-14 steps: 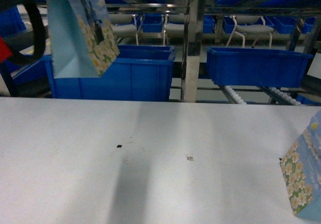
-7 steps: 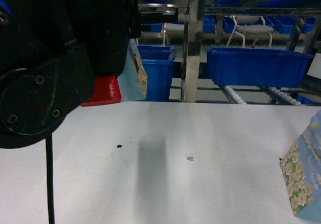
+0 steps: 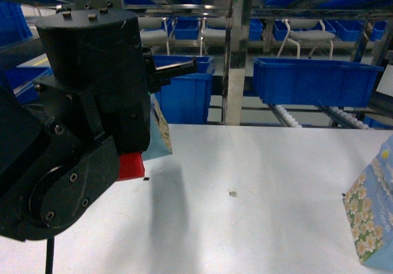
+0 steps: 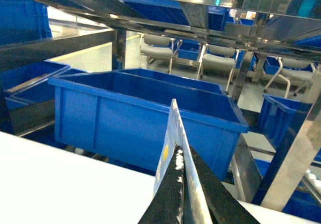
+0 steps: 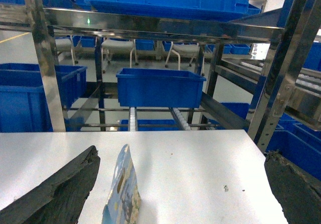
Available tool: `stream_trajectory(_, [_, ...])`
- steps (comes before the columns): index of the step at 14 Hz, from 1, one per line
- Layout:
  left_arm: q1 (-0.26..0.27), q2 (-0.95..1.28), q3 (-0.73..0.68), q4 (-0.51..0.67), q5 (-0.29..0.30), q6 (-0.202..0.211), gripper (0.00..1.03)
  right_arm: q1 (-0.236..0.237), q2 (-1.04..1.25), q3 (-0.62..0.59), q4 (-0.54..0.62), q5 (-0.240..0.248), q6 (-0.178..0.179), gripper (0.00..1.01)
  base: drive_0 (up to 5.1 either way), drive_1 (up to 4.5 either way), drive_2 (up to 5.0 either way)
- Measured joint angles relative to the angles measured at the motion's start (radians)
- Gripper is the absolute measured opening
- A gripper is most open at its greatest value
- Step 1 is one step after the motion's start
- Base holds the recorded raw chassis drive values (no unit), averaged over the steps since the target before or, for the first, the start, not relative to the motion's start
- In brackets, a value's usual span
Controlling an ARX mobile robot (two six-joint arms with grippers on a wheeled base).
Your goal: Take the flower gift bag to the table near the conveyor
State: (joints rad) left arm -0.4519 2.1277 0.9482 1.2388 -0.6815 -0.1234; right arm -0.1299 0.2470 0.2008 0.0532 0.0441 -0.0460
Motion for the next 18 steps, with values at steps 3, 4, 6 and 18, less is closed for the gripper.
stream_trajectory(3, [-0.026, 0.053, -0.051, 0.036, -0.008, -0.033, 0.02, 0.0, 0.0, 0.0, 0.0, 0.0, 0.0, 0.98, 0.0, 0.0, 0.0])
stream_trajectory(4, [-0.028, 0.068, -0.062, 0.041, -0.016, -0.036, 0.02, 0.0, 0.0, 0.0, 0.0, 0.0, 0.0, 0.98, 0.0, 0.0, 0.0])
stream_trajectory(6, [-0.026, 0.094, -0.072, 0.042, -0.024, -0.05, 0.02, 0.0, 0.0, 0.0, 0.0, 0.0, 0.0, 0.98, 0.0, 0.0, 0.0])
stream_trajectory(18, [-0.053, 0.147, -0.175, 0.057, -0.032, -0.089, 0.14, 0.0, 0.0, 0.0, 0.0, 0.0, 0.0, 0.98, 0.0, 0.0, 0.0])
